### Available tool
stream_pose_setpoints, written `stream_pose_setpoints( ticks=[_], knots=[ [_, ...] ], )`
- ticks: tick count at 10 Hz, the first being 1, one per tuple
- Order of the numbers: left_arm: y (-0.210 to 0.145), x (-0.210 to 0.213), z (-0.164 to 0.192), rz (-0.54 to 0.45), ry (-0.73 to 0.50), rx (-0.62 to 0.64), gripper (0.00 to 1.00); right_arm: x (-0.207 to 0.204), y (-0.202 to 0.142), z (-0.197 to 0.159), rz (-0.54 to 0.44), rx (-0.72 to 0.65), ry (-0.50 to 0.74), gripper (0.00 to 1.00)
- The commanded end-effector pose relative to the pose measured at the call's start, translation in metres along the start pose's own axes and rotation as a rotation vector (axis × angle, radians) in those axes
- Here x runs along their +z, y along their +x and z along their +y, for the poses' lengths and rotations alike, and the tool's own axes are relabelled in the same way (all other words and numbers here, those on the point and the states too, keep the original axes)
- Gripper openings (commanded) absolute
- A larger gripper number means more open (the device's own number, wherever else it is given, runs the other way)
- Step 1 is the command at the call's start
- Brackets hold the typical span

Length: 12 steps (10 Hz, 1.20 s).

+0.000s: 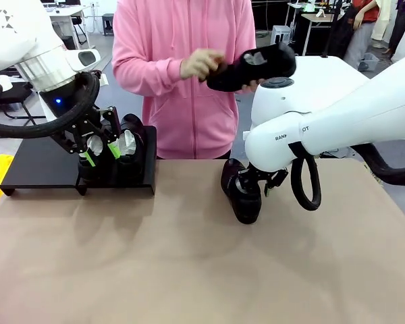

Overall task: Organize the shoes by placing them on the stand.
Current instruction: Pick up one Shoe and place it in the middle of the table.

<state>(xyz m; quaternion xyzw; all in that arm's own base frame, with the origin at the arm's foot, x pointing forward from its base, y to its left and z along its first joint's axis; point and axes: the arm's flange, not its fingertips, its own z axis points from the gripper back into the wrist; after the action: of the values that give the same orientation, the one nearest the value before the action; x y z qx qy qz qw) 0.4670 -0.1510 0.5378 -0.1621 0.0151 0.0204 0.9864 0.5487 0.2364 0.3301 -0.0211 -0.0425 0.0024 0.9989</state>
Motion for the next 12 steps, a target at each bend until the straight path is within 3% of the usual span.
stream_pose_setpoints(
  ticks=[1, 5, 7, 9, 10, 12],
  knots=[
    [-0.003, 0.0, 0.003, -0.002, 0.011, -0.001, 0.55, -0.003, 0.009, -0.002, 0.008, 0.029, 0.035, 0.0],
    [-0.003, 0.0, 0.003, -0.002, 0.011, -0.001, 0.55, 0.003, 0.009, -0.006, -0.01, 0.036, 0.051, 0.0],
    [-0.003, 0.0, 0.003, -0.002, 0.011, -0.001, 0.55, 0.016, -0.003, -0.007, -0.007, -0.024, 0.046, 0.0],
    [-0.003, 0.0, 0.003, -0.002, 0.011, -0.001, 0.55, 0.056, -0.028, -0.013, -0.124, -0.134, 0.026, 0.0],
    [-0.003, 0.0, 0.003, -0.002, 0.011, -0.001, 0.55, 0.081, -0.052, -0.013, -0.157, -0.118, 0.071, 0.0],
    [-0.003, 0.0, 0.003, -0.002, 0.011, -0.001, 0.55, 0.111, -0.102, -0.002, -0.152, -0.137, 0.092, 0.0]
  ],
)
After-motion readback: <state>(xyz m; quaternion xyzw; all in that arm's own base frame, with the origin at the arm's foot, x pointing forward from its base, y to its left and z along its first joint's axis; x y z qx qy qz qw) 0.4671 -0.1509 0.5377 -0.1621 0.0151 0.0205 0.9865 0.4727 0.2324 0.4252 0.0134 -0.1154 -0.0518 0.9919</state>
